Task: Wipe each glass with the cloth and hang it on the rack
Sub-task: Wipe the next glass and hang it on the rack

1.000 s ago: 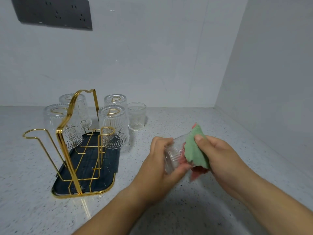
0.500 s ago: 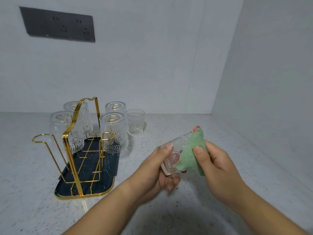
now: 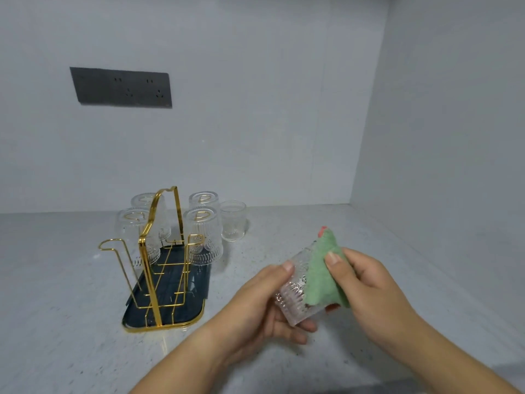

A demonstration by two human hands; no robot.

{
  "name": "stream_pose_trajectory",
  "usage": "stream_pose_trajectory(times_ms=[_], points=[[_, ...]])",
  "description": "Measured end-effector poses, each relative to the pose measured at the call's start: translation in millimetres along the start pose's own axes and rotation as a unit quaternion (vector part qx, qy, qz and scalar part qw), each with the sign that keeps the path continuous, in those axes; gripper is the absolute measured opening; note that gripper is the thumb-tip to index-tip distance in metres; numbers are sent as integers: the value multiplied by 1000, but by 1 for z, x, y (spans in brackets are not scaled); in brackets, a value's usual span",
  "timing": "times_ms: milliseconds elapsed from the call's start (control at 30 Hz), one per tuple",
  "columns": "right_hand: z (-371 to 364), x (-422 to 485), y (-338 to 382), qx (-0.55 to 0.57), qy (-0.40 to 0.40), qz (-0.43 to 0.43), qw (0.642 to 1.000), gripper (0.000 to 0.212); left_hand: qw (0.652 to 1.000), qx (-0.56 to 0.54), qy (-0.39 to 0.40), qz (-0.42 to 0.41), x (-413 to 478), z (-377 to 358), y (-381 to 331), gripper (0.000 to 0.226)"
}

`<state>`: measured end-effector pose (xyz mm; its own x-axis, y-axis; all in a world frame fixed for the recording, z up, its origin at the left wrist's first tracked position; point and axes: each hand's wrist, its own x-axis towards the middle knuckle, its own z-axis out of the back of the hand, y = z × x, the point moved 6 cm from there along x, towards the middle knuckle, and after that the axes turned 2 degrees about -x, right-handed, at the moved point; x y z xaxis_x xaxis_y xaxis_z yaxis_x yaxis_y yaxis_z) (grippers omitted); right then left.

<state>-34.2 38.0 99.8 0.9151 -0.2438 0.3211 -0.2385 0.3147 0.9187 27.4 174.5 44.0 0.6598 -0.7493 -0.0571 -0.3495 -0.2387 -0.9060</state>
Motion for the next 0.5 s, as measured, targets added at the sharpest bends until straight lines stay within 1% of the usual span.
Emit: stream_pose_trajectory(times_ms=[33, 67, 100, 133, 167, 200, 233, 267, 300, 333, 367, 400, 433, 467, 500], points=[[-1, -4, 3, 11, 8, 10, 1000, 40, 1000, -4, 8, 26, -5, -1, -1, 83], [-3, -6, 6, 19, 17, 19, 999, 39, 999, -3, 19, 30, -8, -1, -1, 74], [-4, -10, 10, 18, 25, 29, 999, 38, 1000, -1, 30, 8, -12, -3, -4, 69], [-6, -12, 14, 7, 31, 36, 999, 39, 998, 25, 34, -39, -17, -3, -10, 64], [-8, -13, 17, -12, 33, 38, 999, 40, 991, 76, 24, -104, -20, -2, -16, 58], [-10, -12, 19, -25, 32, 35, 999, 40, 967, 176, -7, -182, -23, 2, -22, 53], [-11, -11, 20, -28, 25, 24, 999, 39, 915, 302, -51, -264, -28, 4, -30, 55], [-12, -9, 18, -22, 17, 5, 1000, 37, 831, 432, -88, -340, -33, 4, -34, 60], [-14, -7, 17, -13, 12, -15, 1000, 37, 740, 527, -111, -402, -39, 1, -37, 65], [-15, -5, 17, -3, 10, -30, 999, 38, 685, 573, -124, -432, -42, -1, -37, 68], [-16, -4, 17, 4, 5, -38, 999, 39, 685, 573, -130, -431, -46, -3, -40, 70], [-17, -3, 17, 5, 1, -39, 999, 39, 732, 534, -136, -401, -47, -2, -42, 70], [-18, -3, 17, 3, -1, -35, 999, 39, 820, 446, -130, -333, -45, 0, -42, 70], [-19, -5, 16, 0, 0, -29, 1000, 38, 912, 319, -96, -240, -40, 1, -36, 68], [-20, -7, 17, -2, 4, -20, 1000, 38, 969, 188, -58, -151, -37, 2, -27, 64]])
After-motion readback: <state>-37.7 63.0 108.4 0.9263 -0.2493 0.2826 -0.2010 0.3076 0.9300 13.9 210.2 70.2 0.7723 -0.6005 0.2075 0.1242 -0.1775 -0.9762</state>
